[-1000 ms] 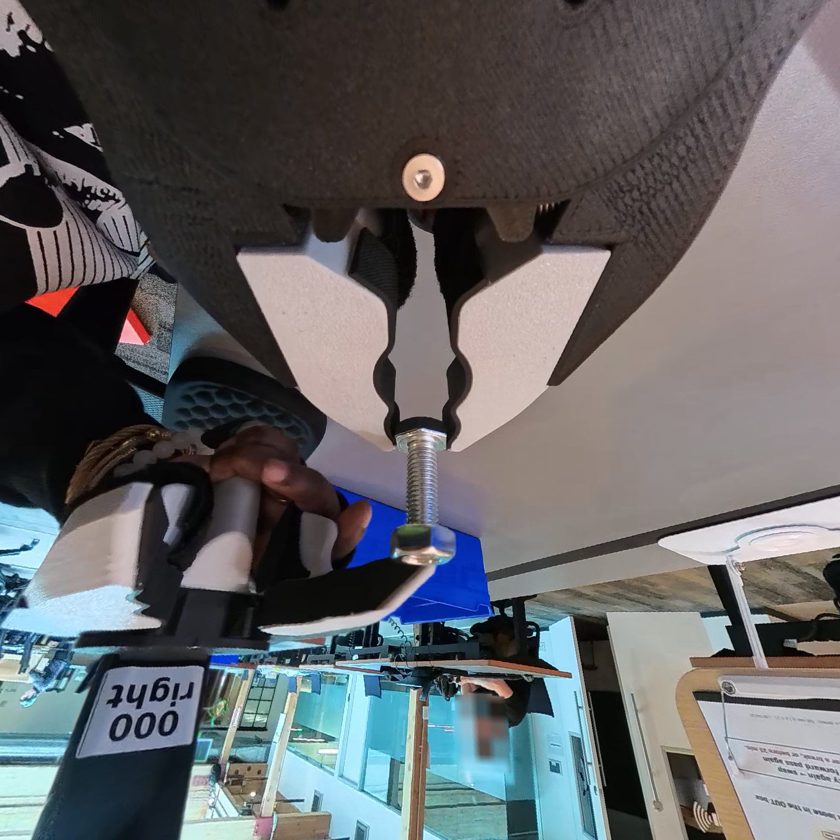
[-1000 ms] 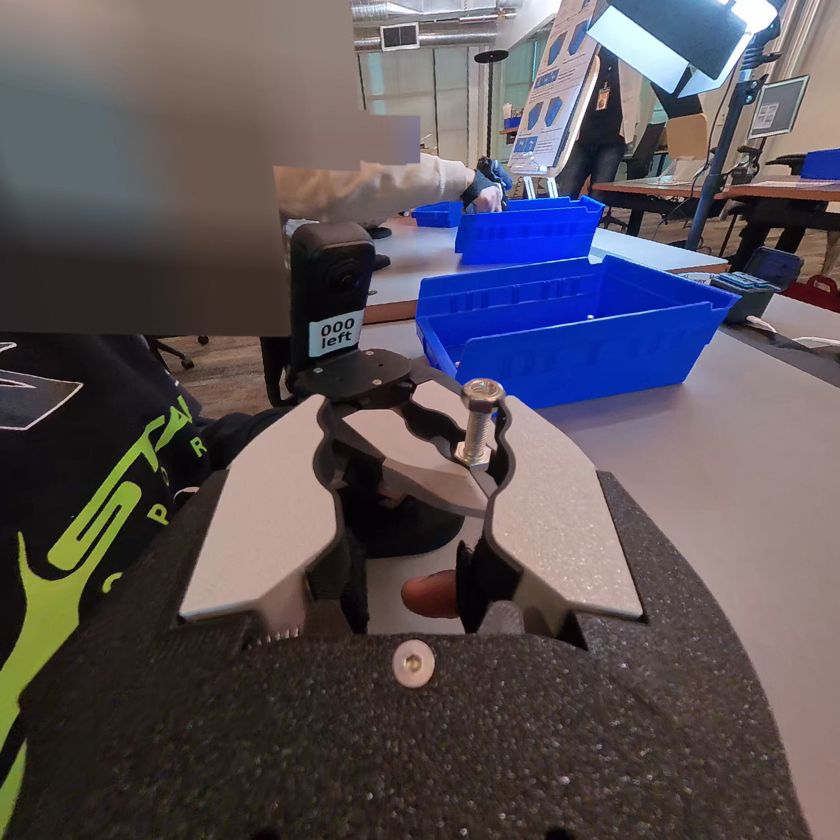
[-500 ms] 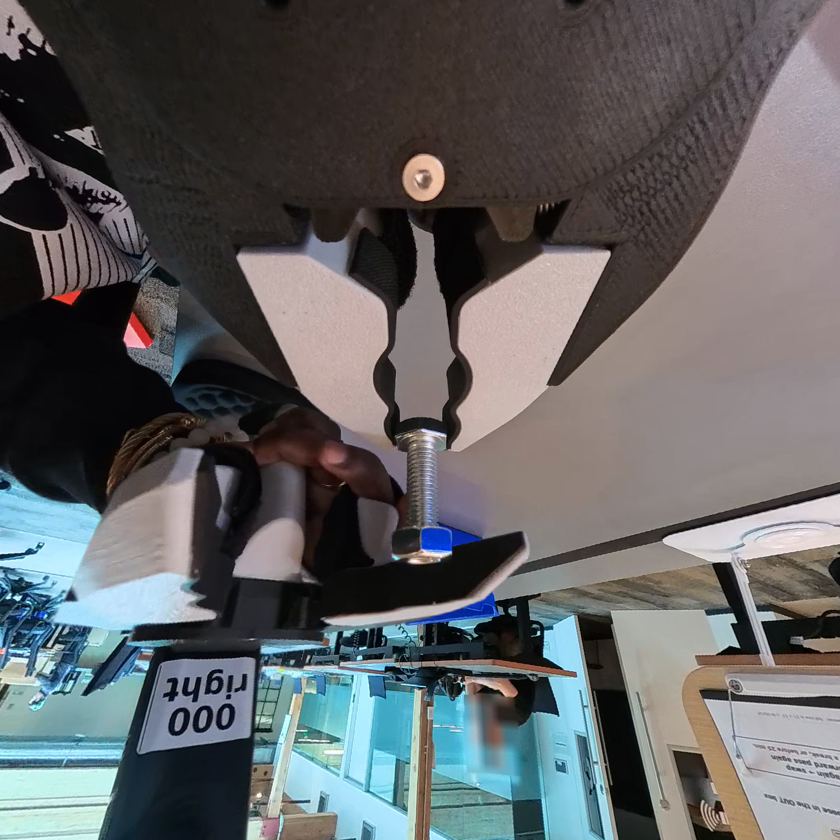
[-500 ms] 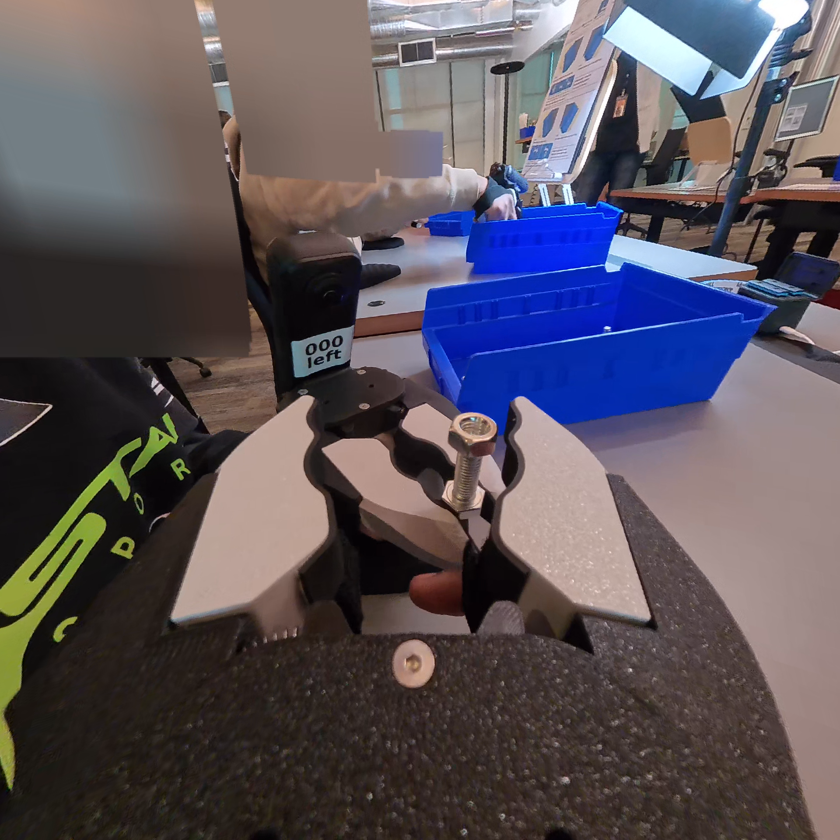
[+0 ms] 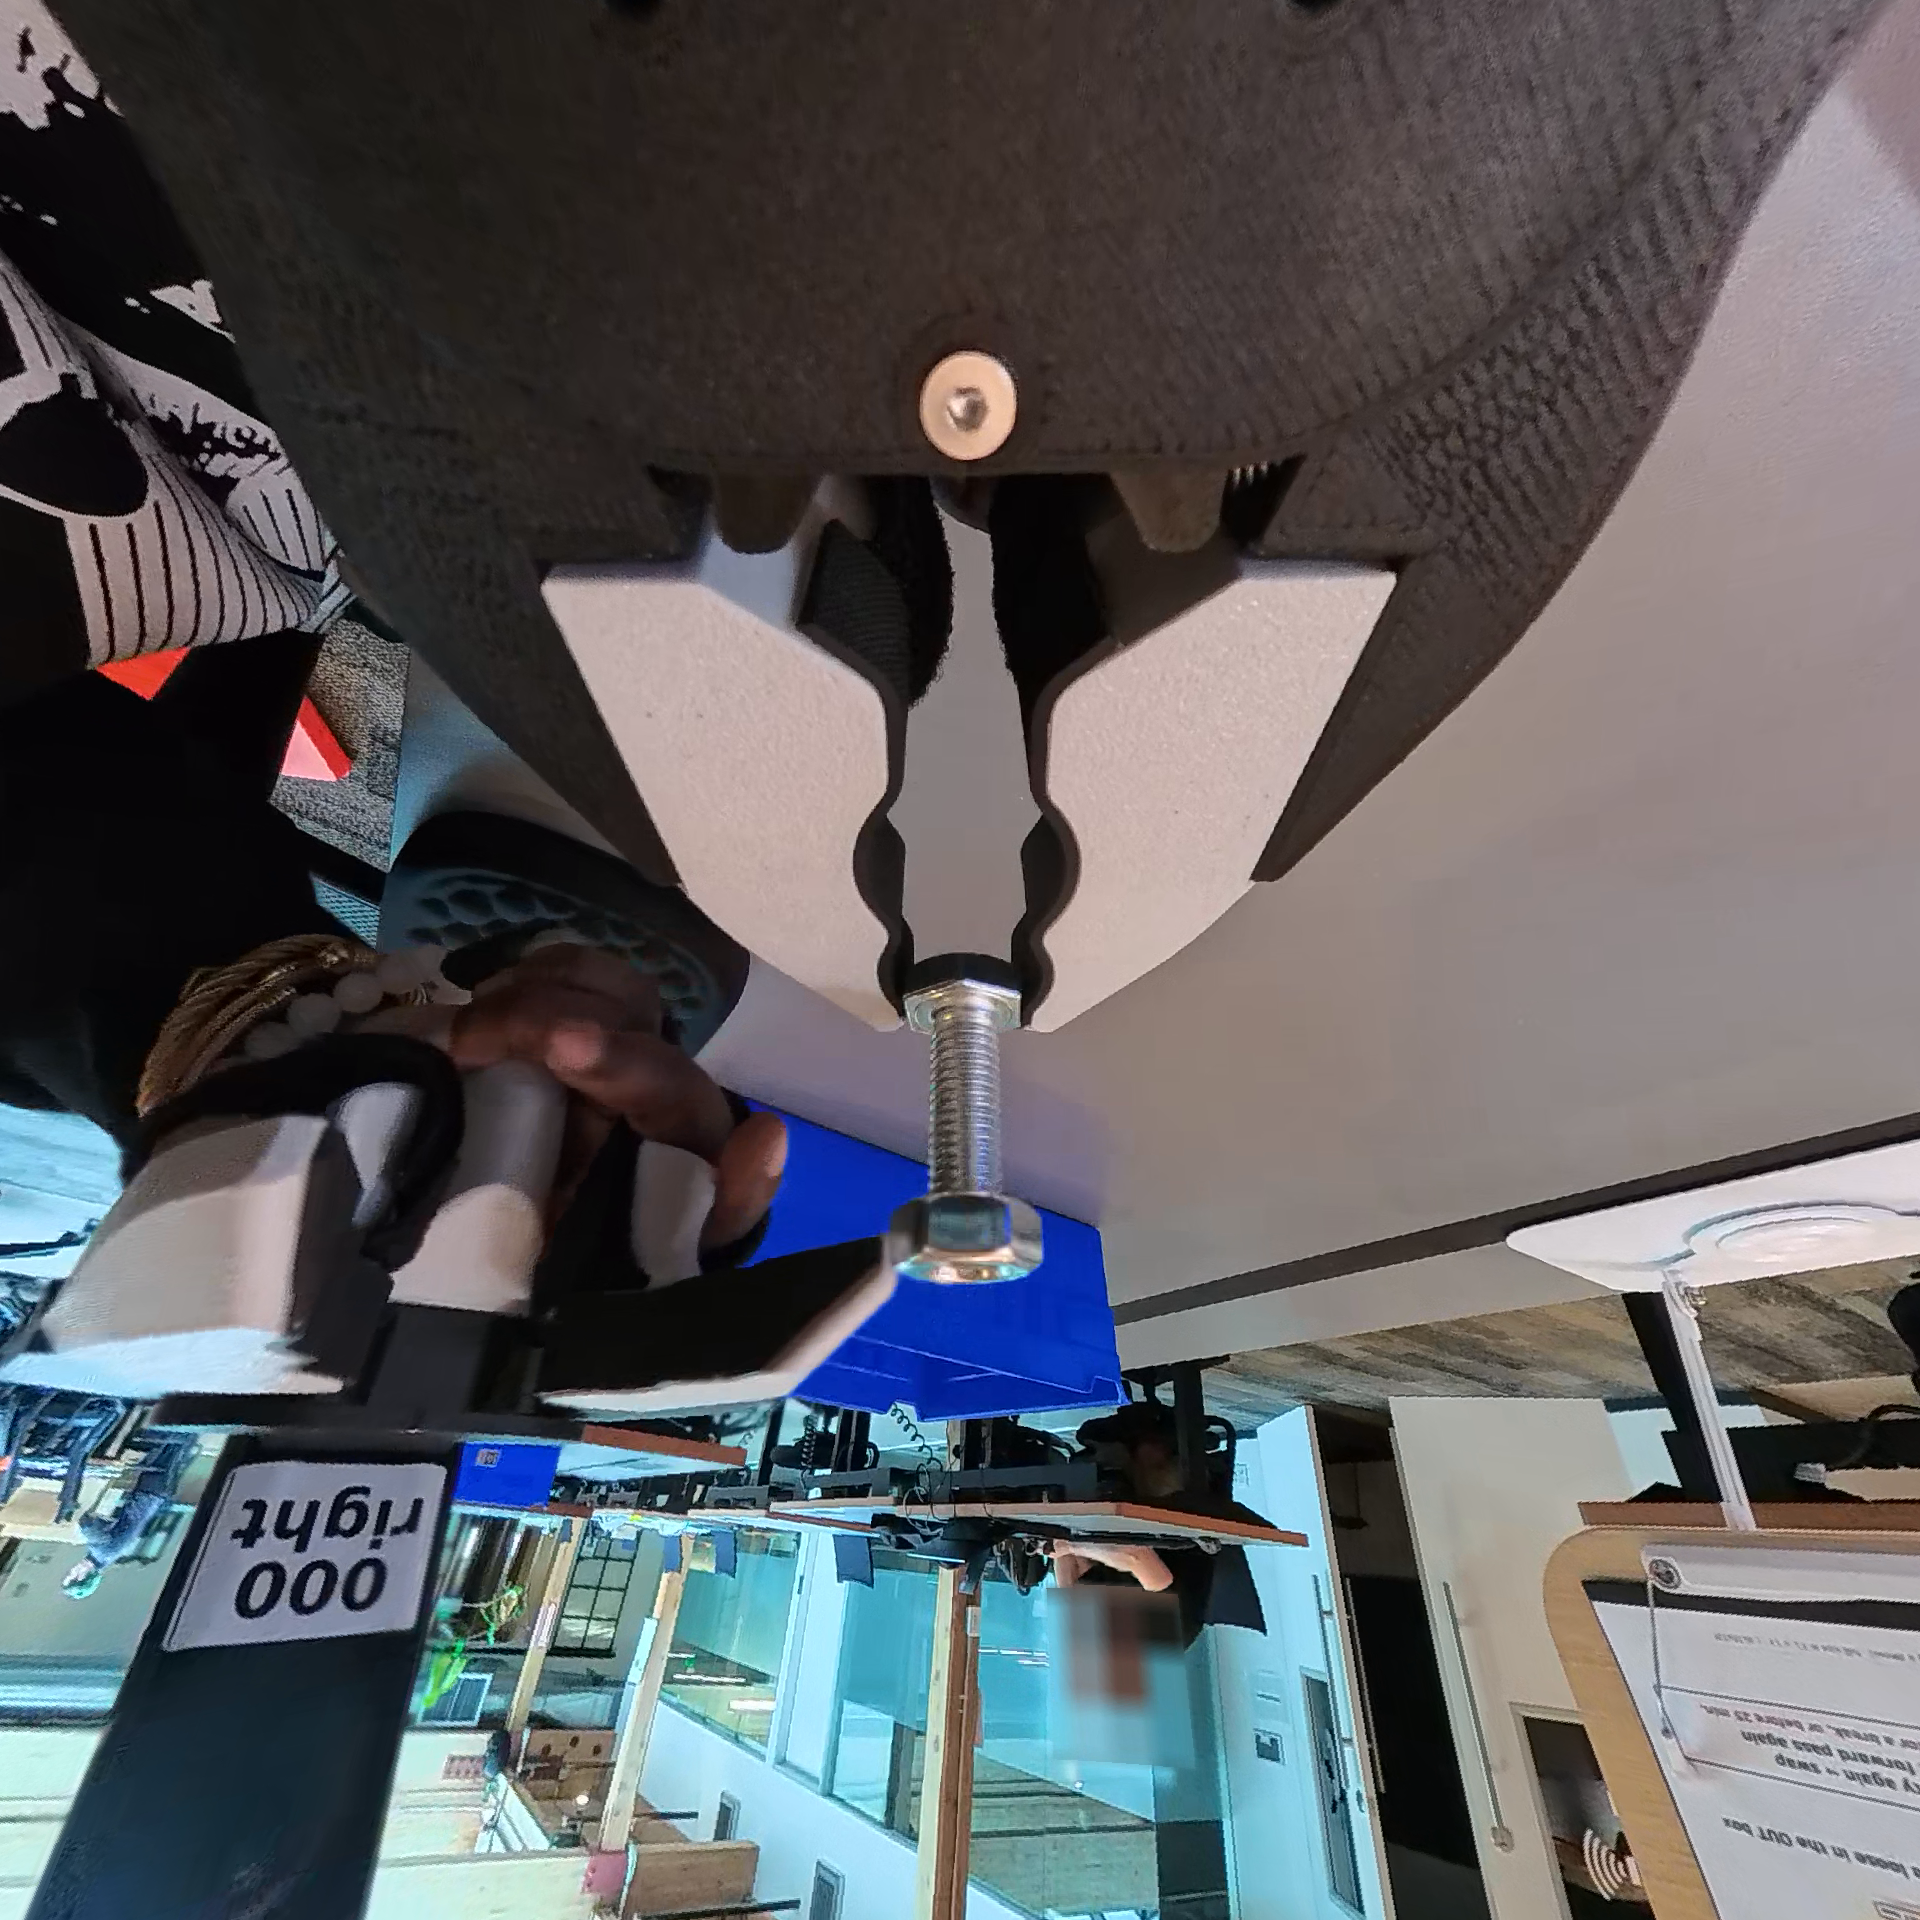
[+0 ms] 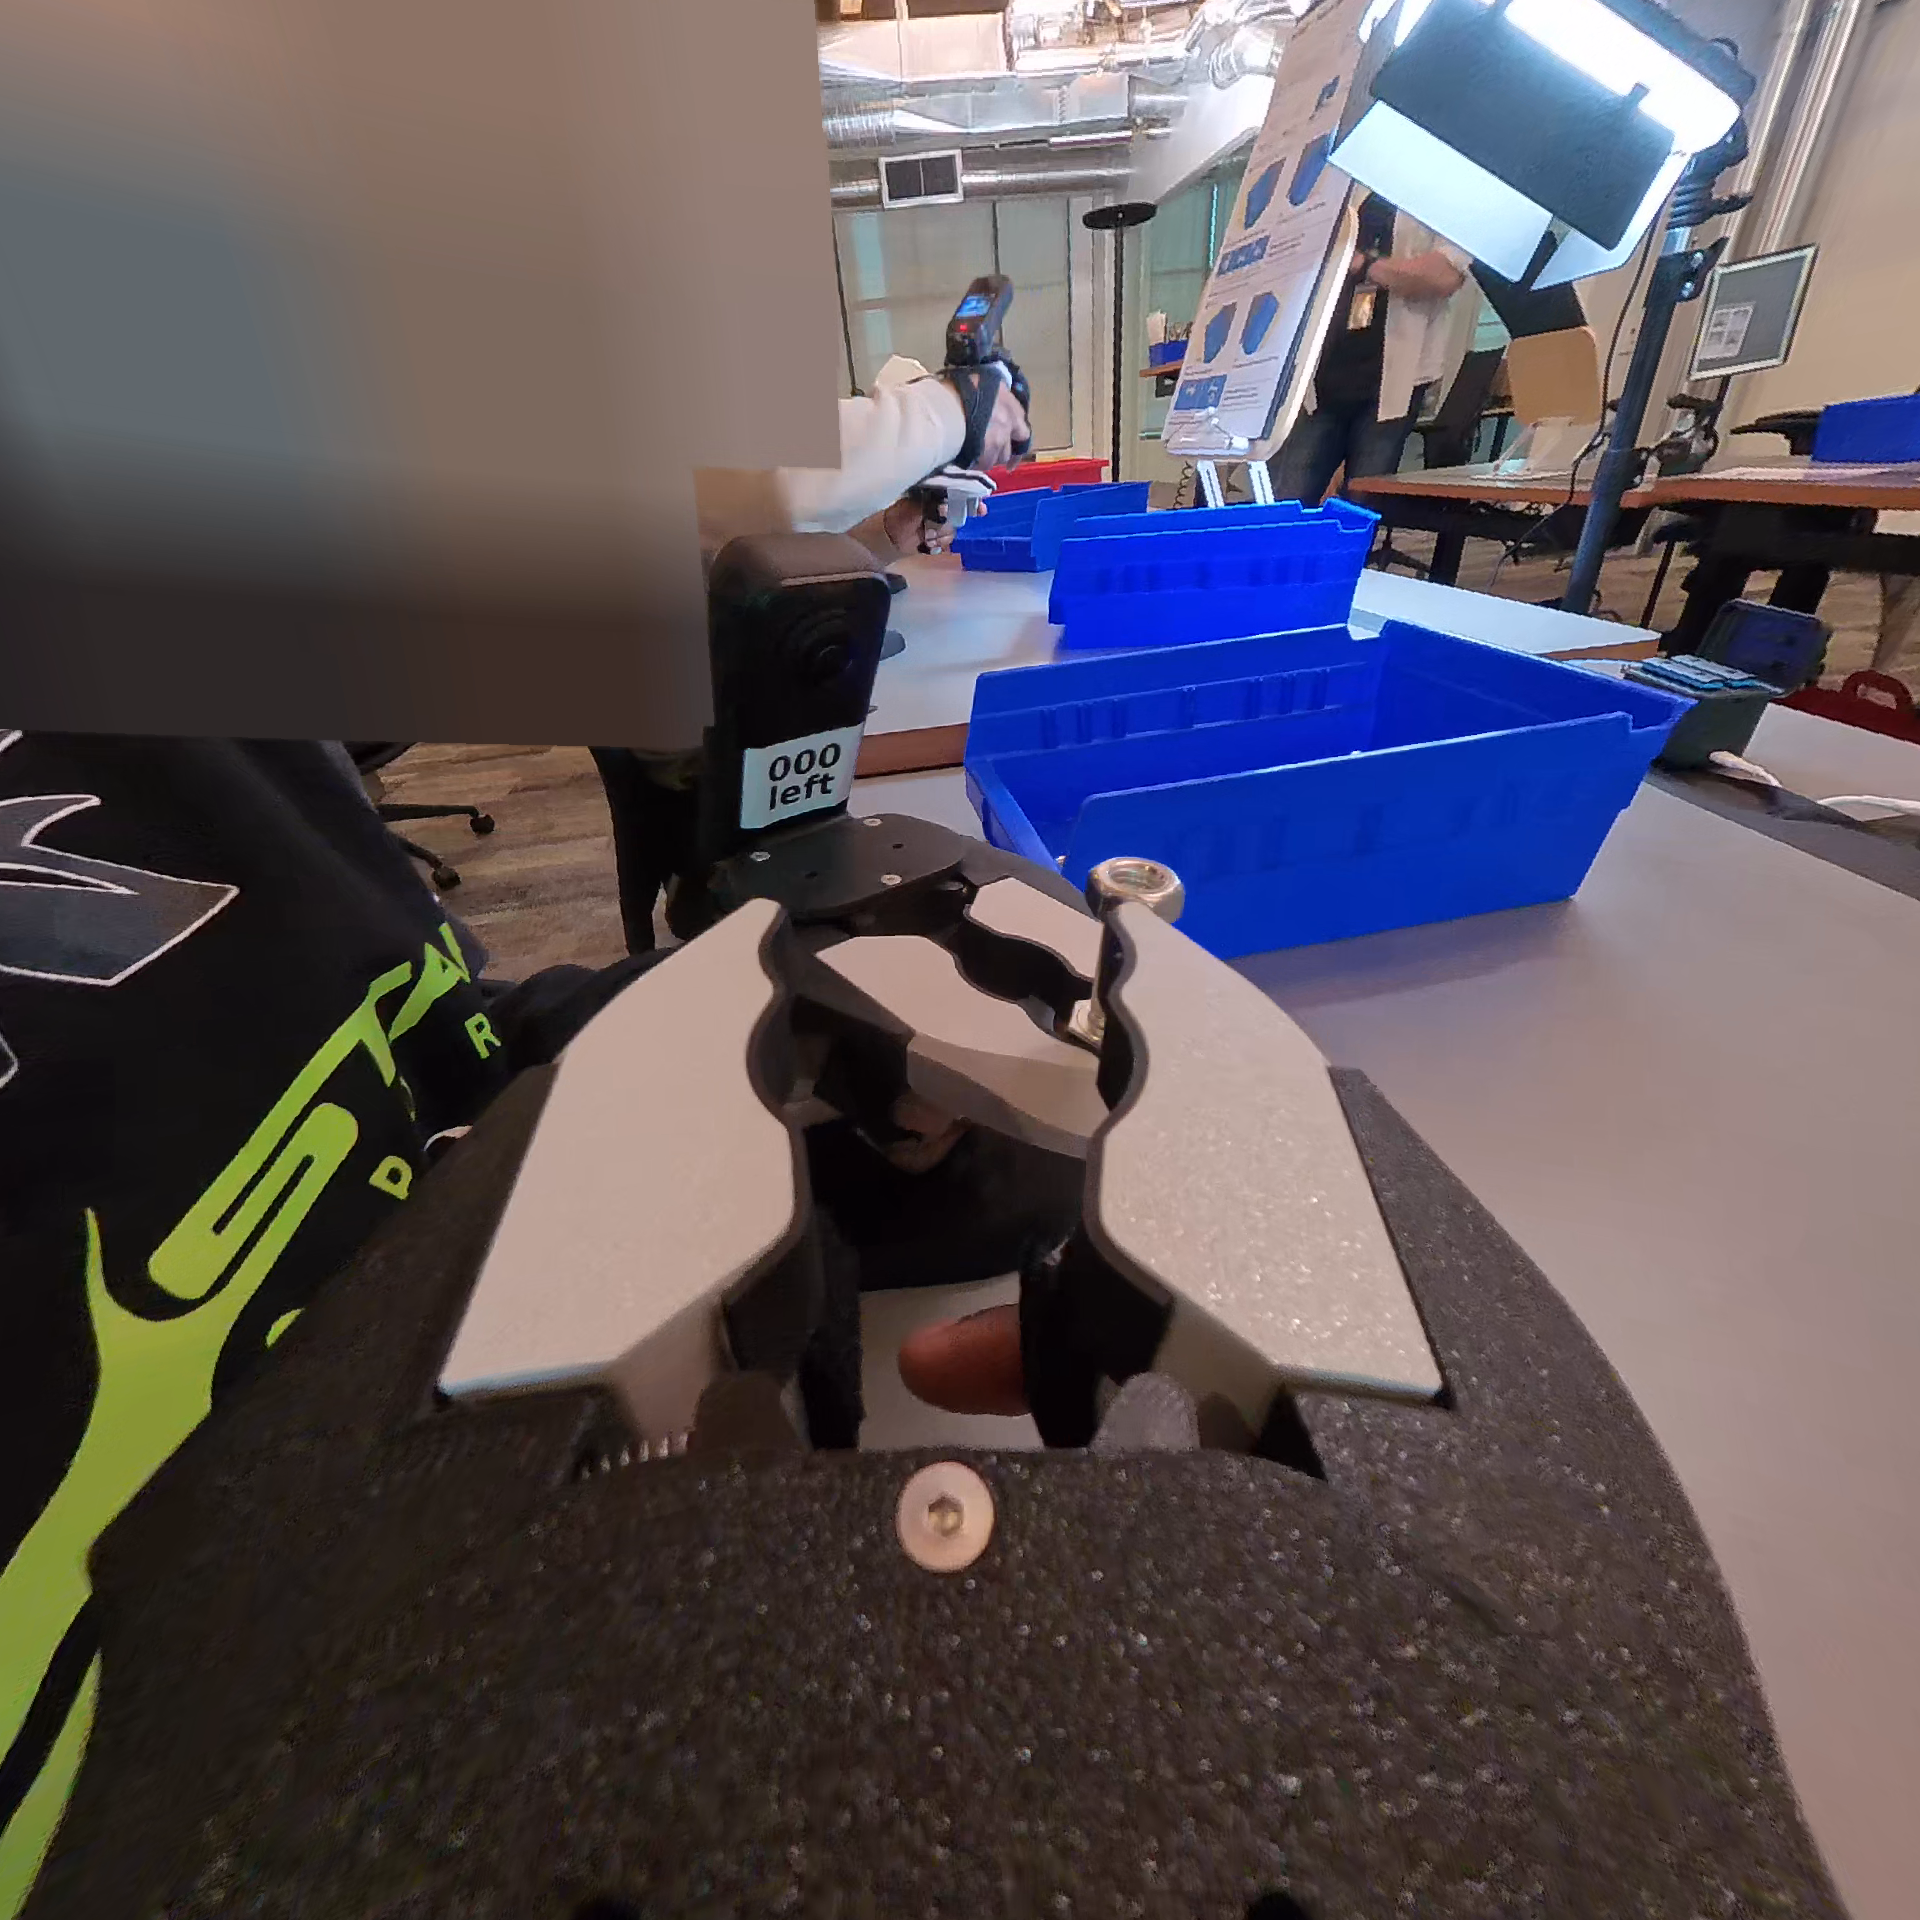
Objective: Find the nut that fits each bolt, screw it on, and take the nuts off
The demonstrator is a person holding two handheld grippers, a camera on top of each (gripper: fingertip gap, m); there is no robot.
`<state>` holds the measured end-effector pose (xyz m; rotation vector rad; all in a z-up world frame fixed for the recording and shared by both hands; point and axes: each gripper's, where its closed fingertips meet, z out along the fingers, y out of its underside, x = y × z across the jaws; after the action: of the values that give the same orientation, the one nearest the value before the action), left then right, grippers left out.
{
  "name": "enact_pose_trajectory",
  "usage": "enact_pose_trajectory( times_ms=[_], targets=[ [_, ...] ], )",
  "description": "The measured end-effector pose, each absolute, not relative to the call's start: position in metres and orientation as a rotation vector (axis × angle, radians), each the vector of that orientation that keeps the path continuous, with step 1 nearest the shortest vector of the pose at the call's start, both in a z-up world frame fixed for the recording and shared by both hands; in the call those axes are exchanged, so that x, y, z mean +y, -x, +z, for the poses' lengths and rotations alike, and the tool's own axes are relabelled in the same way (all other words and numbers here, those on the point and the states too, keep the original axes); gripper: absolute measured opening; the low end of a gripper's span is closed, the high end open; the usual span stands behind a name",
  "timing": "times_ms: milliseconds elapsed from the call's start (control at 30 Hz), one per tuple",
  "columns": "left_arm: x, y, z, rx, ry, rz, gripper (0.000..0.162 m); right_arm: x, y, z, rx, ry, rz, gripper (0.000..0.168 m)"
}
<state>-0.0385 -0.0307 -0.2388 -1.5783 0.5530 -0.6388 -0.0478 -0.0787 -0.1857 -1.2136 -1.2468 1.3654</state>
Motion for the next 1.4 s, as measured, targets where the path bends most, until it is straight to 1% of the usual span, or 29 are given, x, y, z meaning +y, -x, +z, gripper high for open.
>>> enact_pose_trajectory(
  times_ms=[67,167,233,400,533,667,867,933,1000,1067,1133,1200,1267,1333,1400],
  targets=[
    [-0.031,0.038,-0.239,0.556,1.576,-0.639,0.018,-0.076,0.046,-0.185,-1.227,1.210,1.356,0.055],
    [-0.032,0.037,-0.239,0.570,1.572,-0.640,0.018,-0.065,0.052,-0.185,-1.182,1.218,1.344,0.072],
    [-0.033,0.036,-0.239,0.576,1.570,-0.640,0.018,-0.063,0.062,-0.185,-1.186,1.199,1.350,0.081],
    [-0.033,0.035,-0.240,0.589,1.576,-0.634,0.018,-0.068,0.084,-0.192,-1.278,1.198,1.362,0.085],
    [-0.032,0.035,-0.241,0.582,1.580,-0.642,0.019,-0.072,0.083,-0.193,-1.315,1.190,1.351,0.075],
    [-0.032,0.035,-0.241,0.587,1.584,-0.630,0.018,-0.073,0.076,-0.194,-1.316,1.197,1.311,0.077],
    [-0.031,0.037,-0.240,0.566,1.582,-0.638,0.018,-0.073,0.060,-0.194,-1.260,1.217,1.306,0.072],
    [-0.031,0.037,-0.241,0.568,1.583,-0.632,0.018,-0.074,0.052,-0.194,-1.250,1.217,1.303,0.063],
    [-0.031,0.037,-0.240,0.564,1.582,-0.638,0.018,-0.079,0.045,-0.192,-1.258,1.194,1.327,0.046],
    [-0.031,0.037,-0.240,0.563,1.580,-0.640,0.018,-0.078,0.042,-0.191,-1.242,1.190,1.331,0.042],
    [-0.031,0.037,-0.240,0.568,1.580,-0.637,0.018,-0.072,0.043,-0.191,-1.218,1.200,1.318,0.048],
    [-0.032,0.036,-0.241,0.574,1.580,-0.636,0.018,-0.066,0.049,-0.191,-1.199,1.217,1.320,0.063],
    [-0.032,0.035,-0.241,0.582,1.581,-0.635,0.018,-0.064,0.059,-0.194,-1.212,1.233,1.322,0.074],
    [-0.033,0.034,-0.242,0.595,1.581,-0.631,0.018,-0.063,0.069,-0.196,-1.235,1.242,1.328,0.078],
    [-0.033,0.033,-0.243,0.605,1.584,-0.624,0.018,-0.063,0.078,-0.197,-1.257,1.242,1.345,0.077]
  ],
)
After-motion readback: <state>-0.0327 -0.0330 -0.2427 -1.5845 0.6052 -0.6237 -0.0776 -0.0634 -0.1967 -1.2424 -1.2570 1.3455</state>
